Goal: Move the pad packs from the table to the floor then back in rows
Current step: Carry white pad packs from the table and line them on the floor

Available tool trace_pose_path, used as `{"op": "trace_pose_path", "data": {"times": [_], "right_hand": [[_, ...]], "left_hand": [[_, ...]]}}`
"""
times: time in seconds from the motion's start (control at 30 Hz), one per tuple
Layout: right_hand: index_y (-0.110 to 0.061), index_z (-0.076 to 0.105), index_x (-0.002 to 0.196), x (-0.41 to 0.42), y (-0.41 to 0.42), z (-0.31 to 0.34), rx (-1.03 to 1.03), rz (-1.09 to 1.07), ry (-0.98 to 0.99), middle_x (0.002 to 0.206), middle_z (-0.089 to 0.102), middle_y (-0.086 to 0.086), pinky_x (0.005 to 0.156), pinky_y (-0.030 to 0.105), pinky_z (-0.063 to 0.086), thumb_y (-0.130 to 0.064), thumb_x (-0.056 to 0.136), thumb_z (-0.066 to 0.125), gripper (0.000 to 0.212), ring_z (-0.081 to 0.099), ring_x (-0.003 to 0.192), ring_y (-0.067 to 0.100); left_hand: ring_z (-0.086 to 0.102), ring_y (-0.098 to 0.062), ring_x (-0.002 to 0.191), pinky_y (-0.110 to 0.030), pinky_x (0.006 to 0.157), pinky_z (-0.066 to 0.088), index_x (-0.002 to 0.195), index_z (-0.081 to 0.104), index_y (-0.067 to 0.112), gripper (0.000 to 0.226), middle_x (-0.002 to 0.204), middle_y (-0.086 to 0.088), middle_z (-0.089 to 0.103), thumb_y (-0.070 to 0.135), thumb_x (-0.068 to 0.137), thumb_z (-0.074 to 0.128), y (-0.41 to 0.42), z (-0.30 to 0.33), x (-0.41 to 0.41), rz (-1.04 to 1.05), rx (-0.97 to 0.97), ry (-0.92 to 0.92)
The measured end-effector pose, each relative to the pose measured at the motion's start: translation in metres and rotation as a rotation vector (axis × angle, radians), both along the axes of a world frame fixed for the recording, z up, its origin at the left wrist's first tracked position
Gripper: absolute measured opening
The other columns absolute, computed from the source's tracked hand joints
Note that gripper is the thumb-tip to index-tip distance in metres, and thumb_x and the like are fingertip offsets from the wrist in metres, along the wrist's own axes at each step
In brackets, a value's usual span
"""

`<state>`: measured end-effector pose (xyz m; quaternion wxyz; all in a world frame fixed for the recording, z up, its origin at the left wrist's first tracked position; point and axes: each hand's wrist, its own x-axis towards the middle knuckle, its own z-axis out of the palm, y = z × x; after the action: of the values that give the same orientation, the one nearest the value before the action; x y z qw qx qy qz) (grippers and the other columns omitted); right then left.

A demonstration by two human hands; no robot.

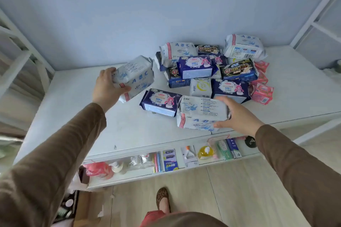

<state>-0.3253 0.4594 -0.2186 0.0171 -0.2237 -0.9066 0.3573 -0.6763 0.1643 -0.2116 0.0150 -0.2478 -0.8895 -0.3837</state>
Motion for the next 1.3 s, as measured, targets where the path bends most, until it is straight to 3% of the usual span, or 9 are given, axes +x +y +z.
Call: {"op": "trace_pose_path", "data": {"times": [0.13,0.3,0.43,0.57,0.77,1.0,1.17,1.3], "right_hand": [[-0.045,0.039,0.136,0.026,-0.021,0.001,-0.050,0.063,0.058,0.130,0.055,-0.017,0.089,0.029,0.049,-0.043,0.066,0.089,0.086,0.057,0.112,0.006],[-0.045,0.040,0.130,0.076,-0.061,-0.011,-0.110,0.146,0.038,0.126,0.057,-0.015,0.090,0.029,0.050,-0.036,0.067,0.091,0.082,0.058,0.107,0.008],[-0.035,0.041,0.138,0.113,-0.101,-0.036,-0.124,0.194,-0.039,0.129,0.053,-0.011,0.089,0.012,0.044,-0.032,0.067,0.091,0.088,0.053,0.111,0.007],[-0.033,0.040,0.139,0.135,-0.140,-0.062,-0.134,0.238,-0.121,0.130,0.052,-0.007,0.100,0.038,0.048,-0.037,0.064,0.092,0.092,0.054,0.118,0.015],[-0.040,0.035,0.140,0.150,-0.207,-0.109,-0.103,0.228,-0.275,0.135,0.048,-0.008,0.099,0.035,0.045,-0.038,0.063,0.092,0.095,0.050,0.119,0.012],[-0.042,0.033,0.139,0.139,-0.297,-0.200,-0.075,0.197,-0.371,0.133,0.044,-0.009,0.086,0.030,0.044,-0.040,0.067,0.087,0.090,0.053,0.109,0.012],[-0.034,0.037,0.143,0.132,-0.335,-0.297,-0.101,0.129,-0.345,0.132,0.045,-0.007,0.080,0.023,0.039,-0.034,0.069,0.088,0.090,0.052,0.103,0.009],[-0.037,0.039,0.140,0.126,-0.352,-0.384,-0.124,0.113,-0.340,0.131,0.043,-0.011,0.082,0.021,0.039,-0.032,0.068,0.087,0.087,0.051,0.102,0.007]], "left_hand": [[0.055,-0.013,0.106,-0.046,0.085,0.055,0.130,0.044,0.036,0.084,0.117,0.016,0.046,0.046,0.055,0.081,-0.047,0.004,0.065,0.025,0.088,-0.028],[0.054,-0.015,0.110,-0.043,0.094,0.052,0.134,0.042,0.036,0.092,0.117,0.014,0.047,0.046,0.053,0.085,-0.113,-0.012,0.163,0.047,0.055,-0.043],[0.048,-0.018,0.113,-0.040,0.097,0.046,0.139,0.041,0.030,0.093,0.116,0.013,0.044,0.037,0.059,0.089,-0.165,-0.037,0.232,0.027,-0.081,-0.091],[0.044,-0.021,0.114,-0.033,0.096,0.038,0.134,0.048,0.023,0.081,0.119,0.008,0.047,0.034,0.064,0.088,-0.207,-0.068,0.272,-0.012,-0.211,-0.111],[0.048,-0.021,0.104,-0.039,0.091,0.046,0.129,0.047,0.024,0.076,0.113,0.010,0.048,0.037,0.065,0.086,-0.262,-0.122,0.285,-0.113,-0.315,-0.152],[0.047,-0.026,0.108,-0.040,0.094,0.042,0.129,0.048,0.019,0.076,0.123,-0.001,0.051,0.028,0.064,0.087,-0.319,-0.238,0.267,-0.164,-0.382,-0.262],[0.050,-0.032,0.099,-0.039,0.089,0.040,0.128,0.052,0.012,0.078,0.116,-0.007,0.053,0.017,0.058,0.086,-0.334,-0.341,0.252,-0.199,-0.483,-0.303],[0.052,-0.030,0.097,-0.039,0.089,0.042,0.127,0.053,0.014,0.077,0.115,-0.004,0.055,0.017,0.058,0.086,-0.332,-0.432,0.245,-0.207,-0.489,-0.342]]}}
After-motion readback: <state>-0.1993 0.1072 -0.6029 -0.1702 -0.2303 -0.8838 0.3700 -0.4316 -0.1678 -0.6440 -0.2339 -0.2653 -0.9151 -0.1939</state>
